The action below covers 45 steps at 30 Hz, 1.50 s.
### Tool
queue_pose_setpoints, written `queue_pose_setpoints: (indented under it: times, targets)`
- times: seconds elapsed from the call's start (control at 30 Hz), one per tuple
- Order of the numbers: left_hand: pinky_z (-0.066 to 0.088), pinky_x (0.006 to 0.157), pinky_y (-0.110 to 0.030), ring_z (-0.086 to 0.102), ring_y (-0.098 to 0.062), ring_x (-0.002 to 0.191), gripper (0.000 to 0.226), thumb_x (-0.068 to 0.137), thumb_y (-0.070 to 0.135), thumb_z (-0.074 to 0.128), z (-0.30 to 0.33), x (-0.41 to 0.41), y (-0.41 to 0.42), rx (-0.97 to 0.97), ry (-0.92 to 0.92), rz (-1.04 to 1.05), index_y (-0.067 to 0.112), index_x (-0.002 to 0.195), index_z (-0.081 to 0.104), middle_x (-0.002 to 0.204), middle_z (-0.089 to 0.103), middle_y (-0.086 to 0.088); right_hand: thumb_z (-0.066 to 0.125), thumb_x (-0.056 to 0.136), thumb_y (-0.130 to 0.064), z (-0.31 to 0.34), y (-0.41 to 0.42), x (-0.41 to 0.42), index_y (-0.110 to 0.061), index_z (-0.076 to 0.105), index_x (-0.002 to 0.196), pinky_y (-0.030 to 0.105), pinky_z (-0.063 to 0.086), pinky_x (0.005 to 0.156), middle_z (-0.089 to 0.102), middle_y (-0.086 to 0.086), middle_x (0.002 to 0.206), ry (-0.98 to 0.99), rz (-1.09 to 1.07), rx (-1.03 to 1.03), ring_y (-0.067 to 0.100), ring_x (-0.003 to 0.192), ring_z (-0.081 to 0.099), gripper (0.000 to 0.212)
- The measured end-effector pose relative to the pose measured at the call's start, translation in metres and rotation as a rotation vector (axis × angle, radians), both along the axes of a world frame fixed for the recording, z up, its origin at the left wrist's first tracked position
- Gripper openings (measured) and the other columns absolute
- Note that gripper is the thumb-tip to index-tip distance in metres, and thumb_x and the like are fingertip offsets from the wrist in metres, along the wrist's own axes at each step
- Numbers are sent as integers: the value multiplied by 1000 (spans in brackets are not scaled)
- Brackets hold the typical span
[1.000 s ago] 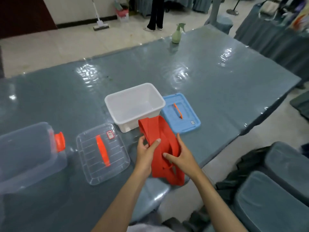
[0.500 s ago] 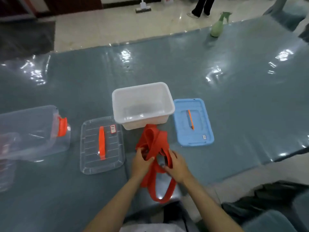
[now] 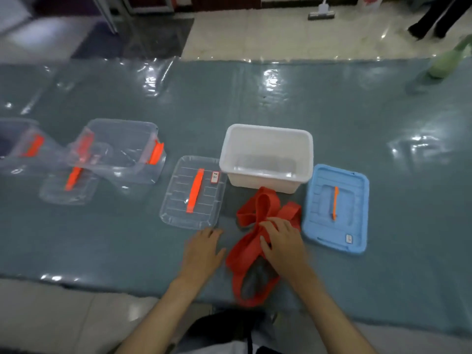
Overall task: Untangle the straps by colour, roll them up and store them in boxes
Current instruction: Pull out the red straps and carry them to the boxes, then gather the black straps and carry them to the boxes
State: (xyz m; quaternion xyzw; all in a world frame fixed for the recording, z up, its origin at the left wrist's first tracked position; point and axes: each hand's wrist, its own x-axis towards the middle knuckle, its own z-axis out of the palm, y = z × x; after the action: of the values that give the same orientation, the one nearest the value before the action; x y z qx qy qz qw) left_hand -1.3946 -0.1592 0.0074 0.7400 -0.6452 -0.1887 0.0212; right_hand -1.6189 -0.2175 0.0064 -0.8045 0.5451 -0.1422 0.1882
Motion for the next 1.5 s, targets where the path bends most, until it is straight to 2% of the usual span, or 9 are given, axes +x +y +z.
queue_pose_setpoints:
  times: [0.13,0.2,0.37,0.57,0.7,0.83,1.07,1.4,1.5]
  targets:
    - [64,66,-42,76,-35,85,50,60,17,101,21,39,35,-88,-107,25,10,104,80,97,76,-12,75,87,-17,14,5,48,-16,74,118,48,55,84,71,5,119,75,161,25,33,110,67,31]
    - [62,59,-40,76,-33,76,51,51,14,104,24,64,54,-122,-139,81,10,96,81,89,76,-11,68,92,-20,17,12,81,-16,73,119,47,52,85,70,5,118,116,236,24,33,110,66,28]
    - [63,65,-46,76,-38,82,39,65,8,98,22,148,101,-107,-101,208,5,99,80,93,76,-15,56,100,-24,23,44,180,-19,68,131,43,45,102,68,3,131,164,346,69,29,126,61,33]
    - [57,74,-44,72,-36,92,23,82,6,81,18,271,151,-110,-95,268,7,104,77,99,74,-13,47,104,-32,26,85,304,-27,61,135,39,42,106,63,-4,137,284,433,61,23,128,58,34]
    - [49,94,-44,62,-32,118,29,101,21,59,20,358,191,-154,-119,384,16,128,68,126,67,-7,44,108,-34,33,104,403,-27,60,139,38,42,105,61,-5,140,312,498,18,22,130,57,36]
    - [44,100,-39,55,-24,128,33,107,29,48,25,430,223,-164,-176,489,24,137,60,137,61,2,45,107,-35,41,117,493,-29,62,136,35,44,103,64,-5,137,304,570,-44,21,127,59,34]
    - [46,89,-41,59,-28,115,24,105,22,55,28,534,249,-170,-178,653,20,124,69,125,67,-3,47,106,-31,46,127,623,-26,65,134,36,45,101,66,-4,134,332,674,-70,23,124,62,34]
    - [51,85,-46,68,-36,107,26,92,17,69,25,711,234,-40,-198,691,13,117,74,113,73,-10,46,106,-32,17,104,809,-26,62,135,36,47,104,65,-4,137,358,718,-19,22,126,61,34]
    - [56,70,-43,72,-34,85,21,78,10,84,30,767,217,18,-230,642,12,97,77,92,74,-9,45,107,-30,7,92,868,-25,63,138,35,47,104,65,-3,139,351,715,28,22,124,62,36]
